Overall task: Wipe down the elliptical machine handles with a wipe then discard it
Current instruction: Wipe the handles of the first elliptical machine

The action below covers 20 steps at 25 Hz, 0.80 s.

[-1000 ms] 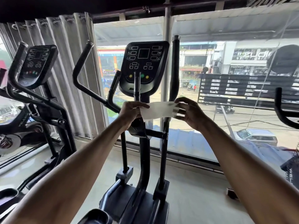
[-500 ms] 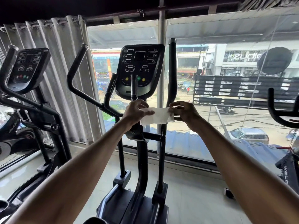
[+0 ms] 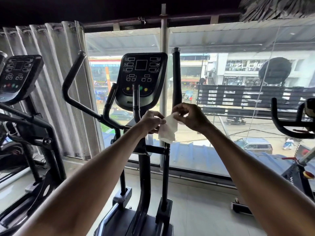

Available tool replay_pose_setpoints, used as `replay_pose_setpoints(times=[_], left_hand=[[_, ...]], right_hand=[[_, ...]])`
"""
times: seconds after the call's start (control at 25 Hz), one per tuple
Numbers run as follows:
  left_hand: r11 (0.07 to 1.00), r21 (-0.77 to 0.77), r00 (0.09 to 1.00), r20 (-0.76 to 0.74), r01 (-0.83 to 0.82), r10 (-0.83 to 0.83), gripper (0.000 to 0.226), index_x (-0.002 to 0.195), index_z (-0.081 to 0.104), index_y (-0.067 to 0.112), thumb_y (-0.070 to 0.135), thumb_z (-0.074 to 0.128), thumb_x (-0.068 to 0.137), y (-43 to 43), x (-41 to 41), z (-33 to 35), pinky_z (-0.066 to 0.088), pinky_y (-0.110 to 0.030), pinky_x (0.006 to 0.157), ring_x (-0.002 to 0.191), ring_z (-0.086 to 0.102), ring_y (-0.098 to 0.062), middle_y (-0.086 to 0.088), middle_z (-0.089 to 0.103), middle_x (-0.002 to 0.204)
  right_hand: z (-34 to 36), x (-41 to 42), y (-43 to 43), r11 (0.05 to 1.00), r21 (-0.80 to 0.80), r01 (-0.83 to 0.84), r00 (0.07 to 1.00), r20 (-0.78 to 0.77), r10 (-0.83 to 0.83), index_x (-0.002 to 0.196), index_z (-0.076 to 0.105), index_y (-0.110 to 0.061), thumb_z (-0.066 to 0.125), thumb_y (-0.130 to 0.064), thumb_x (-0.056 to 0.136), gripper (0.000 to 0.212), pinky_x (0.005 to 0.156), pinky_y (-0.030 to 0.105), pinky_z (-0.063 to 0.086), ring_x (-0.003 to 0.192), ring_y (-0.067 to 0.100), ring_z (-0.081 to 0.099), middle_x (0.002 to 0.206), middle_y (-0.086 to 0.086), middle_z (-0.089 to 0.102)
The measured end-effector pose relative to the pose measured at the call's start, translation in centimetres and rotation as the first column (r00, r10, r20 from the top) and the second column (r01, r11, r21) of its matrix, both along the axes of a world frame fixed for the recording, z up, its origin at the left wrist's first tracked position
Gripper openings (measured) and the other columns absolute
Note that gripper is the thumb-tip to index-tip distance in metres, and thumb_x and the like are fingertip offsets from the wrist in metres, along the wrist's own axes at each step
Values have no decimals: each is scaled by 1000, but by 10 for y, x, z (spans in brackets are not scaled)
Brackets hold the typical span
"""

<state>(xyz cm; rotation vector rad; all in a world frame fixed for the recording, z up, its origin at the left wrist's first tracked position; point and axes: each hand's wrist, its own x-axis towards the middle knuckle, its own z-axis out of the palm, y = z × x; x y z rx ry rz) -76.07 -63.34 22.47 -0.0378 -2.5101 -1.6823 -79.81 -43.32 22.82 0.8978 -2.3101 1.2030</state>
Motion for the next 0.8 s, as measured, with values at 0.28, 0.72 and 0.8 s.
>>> replay_pose_setpoints(times=[0.28, 0.72, 0.8], left_hand=[[988, 151, 985, -174, 27, -1, 28, 93, 73, 12, -11, 57, 95, 12, -9, 32, 61, -26, 60, 80, 71, -18, -6, 73, 92], [899, 432, 959, -224, -63, 175, 12, 96, 70, 0, -3, 75, 86, 40, -61, 97, 61, -28, 55, 65, 76, -18, -16, 75, 91], [901, 425, 938, -273, -81, 213, 22, 104, 70, -1, -3, 78, 83, 54, -77, 116, 64, -35, 60, 78, 77, -27, -19, 75, 97]], right_hand=[[0, -6, -1, 948, -294, 119, 940, 342, -12, 113, 71, -24, 79, -35, 84, 31, 75, 35, 58, 93, 14, 71, 103, -2, 76], [59, -51, -12, 857, -384, 344, 881, -183, -435, 105, 66, -16, 86, -29, 74, 39, 79, 27, 48, 88, 17, 61, 105, -2, 59], [70, -62, -11, 906, -344, 246, 912, -234, -337, 108, 68, -19, 84, -36, 78, 38, 74, 21, 49, 82, 11, 63, 112, -2, 62]])
